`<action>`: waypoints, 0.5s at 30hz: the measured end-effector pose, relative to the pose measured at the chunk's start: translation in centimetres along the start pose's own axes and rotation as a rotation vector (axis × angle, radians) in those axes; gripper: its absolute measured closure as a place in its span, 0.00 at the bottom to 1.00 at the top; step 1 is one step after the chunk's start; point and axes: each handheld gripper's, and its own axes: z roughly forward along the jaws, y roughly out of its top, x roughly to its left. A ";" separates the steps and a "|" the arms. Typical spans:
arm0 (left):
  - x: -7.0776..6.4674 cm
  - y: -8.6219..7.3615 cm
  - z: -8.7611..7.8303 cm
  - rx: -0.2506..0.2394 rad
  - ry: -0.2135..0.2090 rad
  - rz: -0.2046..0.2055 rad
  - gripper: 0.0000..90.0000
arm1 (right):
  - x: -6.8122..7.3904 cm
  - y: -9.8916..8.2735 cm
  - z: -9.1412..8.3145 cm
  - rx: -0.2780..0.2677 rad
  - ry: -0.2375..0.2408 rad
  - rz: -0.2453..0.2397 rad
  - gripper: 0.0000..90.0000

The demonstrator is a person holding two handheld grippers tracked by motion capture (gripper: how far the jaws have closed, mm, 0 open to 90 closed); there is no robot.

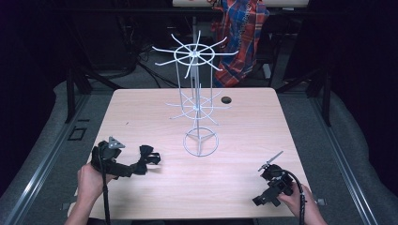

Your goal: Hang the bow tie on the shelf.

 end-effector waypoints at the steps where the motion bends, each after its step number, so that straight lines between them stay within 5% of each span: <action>1: -0.1 0.0 0.0 0.005 0.004 0.004 0.00 | 0.0 0.0 0.0 0.001 0.000 -0.002 0.03; 15: -1.1 0.6 0.9 0.033 -0.034 0.043 0.00 | 0.1 0.0 0.1 0.004 -0.008 0.003 0.04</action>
